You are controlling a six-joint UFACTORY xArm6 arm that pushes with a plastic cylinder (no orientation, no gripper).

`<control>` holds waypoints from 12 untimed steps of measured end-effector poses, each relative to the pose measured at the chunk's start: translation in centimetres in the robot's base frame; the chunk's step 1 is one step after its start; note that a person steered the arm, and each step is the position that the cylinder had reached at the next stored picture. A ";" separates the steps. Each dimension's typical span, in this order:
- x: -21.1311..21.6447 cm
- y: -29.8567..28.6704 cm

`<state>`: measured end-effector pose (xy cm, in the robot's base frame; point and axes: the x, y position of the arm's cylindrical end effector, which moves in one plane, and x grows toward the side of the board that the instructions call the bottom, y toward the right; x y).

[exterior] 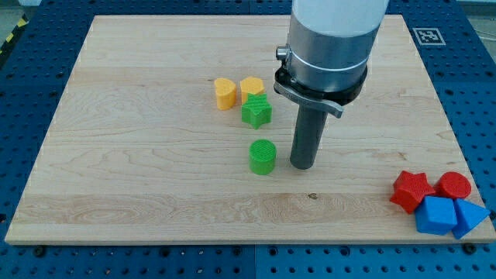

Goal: Move green circle into green star

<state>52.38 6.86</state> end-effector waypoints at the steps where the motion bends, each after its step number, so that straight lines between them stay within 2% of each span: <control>1: 0.5 0.0; 3: 4.0 -0.1; 6: 3.9 -3.3; 7: 1.5 -3.5; 12: -1.6 -5.9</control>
<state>50.79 0.94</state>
